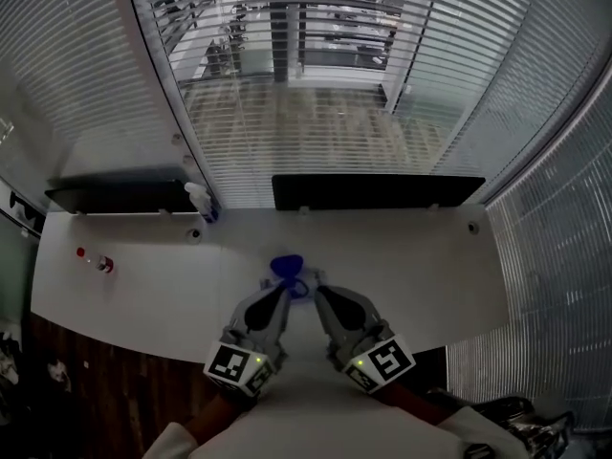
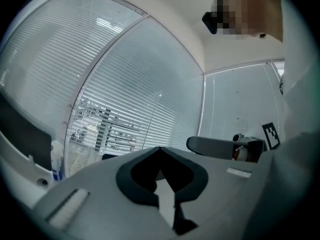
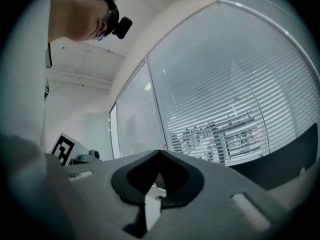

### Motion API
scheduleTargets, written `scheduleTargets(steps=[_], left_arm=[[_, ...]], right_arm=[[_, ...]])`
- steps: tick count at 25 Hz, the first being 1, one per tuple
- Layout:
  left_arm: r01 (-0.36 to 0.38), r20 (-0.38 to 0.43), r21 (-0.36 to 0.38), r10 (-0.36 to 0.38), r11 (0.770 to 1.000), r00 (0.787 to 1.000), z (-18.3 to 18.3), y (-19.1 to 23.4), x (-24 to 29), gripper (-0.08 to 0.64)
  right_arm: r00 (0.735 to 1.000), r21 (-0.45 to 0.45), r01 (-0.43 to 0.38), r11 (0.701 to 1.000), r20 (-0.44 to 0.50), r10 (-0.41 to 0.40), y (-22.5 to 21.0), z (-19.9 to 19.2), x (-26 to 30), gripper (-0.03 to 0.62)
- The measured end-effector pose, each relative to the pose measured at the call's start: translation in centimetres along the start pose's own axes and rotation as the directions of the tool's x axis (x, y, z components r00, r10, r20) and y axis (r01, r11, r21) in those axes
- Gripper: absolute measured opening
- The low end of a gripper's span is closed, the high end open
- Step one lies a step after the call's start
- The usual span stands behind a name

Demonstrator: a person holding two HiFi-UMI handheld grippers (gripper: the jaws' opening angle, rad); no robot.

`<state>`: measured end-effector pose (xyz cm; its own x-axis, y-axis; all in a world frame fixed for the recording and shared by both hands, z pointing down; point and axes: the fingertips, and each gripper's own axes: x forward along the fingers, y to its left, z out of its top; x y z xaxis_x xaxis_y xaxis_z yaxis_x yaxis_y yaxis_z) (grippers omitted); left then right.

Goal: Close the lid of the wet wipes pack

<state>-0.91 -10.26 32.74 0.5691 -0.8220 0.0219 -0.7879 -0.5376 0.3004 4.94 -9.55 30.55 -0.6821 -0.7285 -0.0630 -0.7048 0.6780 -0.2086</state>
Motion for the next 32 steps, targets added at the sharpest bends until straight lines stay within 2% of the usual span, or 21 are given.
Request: scheduleTargets(steps=[4,18,28,32], left_arm=[[-0.019,-0.025,-0.013,0.019,1.0,1.0,-0.2,0.9,0.1,0.003],[-0.06,-0.102,-0.053,0.054,0.997,0.993,-2.7,3.7,0.1,0.003],[-0.096,-0.199,-0.057,0.083,0.994,0.976,-7.5,7.1,0.9,0.003],[-0.093,-0.261,-0.078,0.07,0.993,0.963,-10.8,8.2,1.3,0.003]], right_arm=[[1.0,0.004,-0.008,1.0,-0.011,0.008,-0.1,-0.2,0.4,0.0],[0.987,-0.03,-0.027,0.999,-0.159,0.022,-1.5,-4.7,2.6,0.002],[0.964,-0.082,-0.039,0.996,-0.266,0.016,-5.4,-10.3,5.2,0.002],[0.951,-0.029,-0.039,0.999,-0.307,0.028,-6.9,-13.5,6.3,0.002]])
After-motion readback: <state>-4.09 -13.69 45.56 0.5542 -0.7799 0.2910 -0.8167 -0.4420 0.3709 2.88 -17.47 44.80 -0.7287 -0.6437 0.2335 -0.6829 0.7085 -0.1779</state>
